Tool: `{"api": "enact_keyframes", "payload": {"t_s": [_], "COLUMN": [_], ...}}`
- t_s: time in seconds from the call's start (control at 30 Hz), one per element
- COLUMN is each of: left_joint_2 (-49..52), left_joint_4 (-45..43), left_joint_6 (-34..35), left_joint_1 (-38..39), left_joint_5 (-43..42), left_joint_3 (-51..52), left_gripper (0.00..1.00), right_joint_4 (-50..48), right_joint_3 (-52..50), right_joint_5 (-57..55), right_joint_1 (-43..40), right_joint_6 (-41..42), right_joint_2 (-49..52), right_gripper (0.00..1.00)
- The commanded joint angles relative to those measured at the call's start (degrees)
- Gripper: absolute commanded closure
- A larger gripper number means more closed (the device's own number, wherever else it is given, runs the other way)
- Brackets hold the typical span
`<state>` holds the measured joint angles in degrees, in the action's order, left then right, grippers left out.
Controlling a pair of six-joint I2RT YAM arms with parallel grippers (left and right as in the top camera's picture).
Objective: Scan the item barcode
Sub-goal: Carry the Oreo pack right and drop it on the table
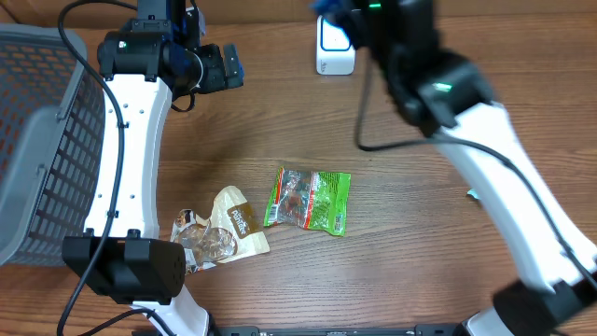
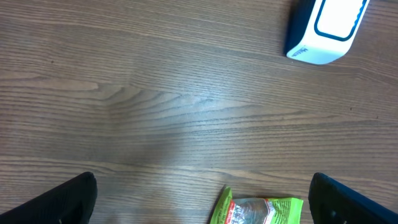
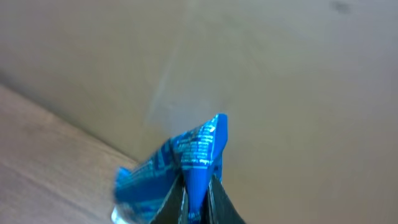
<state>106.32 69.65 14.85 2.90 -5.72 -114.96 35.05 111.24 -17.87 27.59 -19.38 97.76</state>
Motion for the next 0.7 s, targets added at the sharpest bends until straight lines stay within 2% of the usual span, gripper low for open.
{"api": "enact_keyframes", "payload": {"t_s": [0.0,0.03,0.1,0.2,0.47,0.63,0.67], "left_joint_2": [0.1,0.1,0.1,0.1,0.1,0.1,0.1], "left_joint_4": [0.0,0.0,0.0,0.0,0.0,0.0,0.0], "left_joint_6": [0.6,0.6,0.6,0.6,0.6,0.6,0.6], "left_joint_1": [0.2,0.2,0.2,0.2,0.2,0.2,0.2], "left_joint_5": [0.3,0.3,0.3,0.4,0.4,0.3,0.3], "left_joint_3": [-0.8,-0.8,-0.8,-0.8,-0.8,-0.8,-0.8], "left_gripper": [0.00,0.00,0.00,0.00,0.00,0.00,0.00], "right_joint_4": [10.8,14.1,25.7,33.0,37.2,36.9,37.2], "right_joint_3": [0.2,0.2,0.1,-0.3,-7.0,-11.3,-11.6], "right_joint_5": [1.0,1.0,2.3,10.7,21.3,27.3,27.9], "right_joint_1": [-5.7,-7.2,-13.7,-21.6,-36.8,-41.7,-42.3], "right_joint_6": [16.3,18.3,27.9,30.5,29.4,27.7,27.7], "right_joint_2": [-2.4,-2.7,-2.8,-1.2,6.7,11.2,11.7], "right_gripper": [0.96,0.96,0.96,0.96,0.96,0.96,0.93]}}
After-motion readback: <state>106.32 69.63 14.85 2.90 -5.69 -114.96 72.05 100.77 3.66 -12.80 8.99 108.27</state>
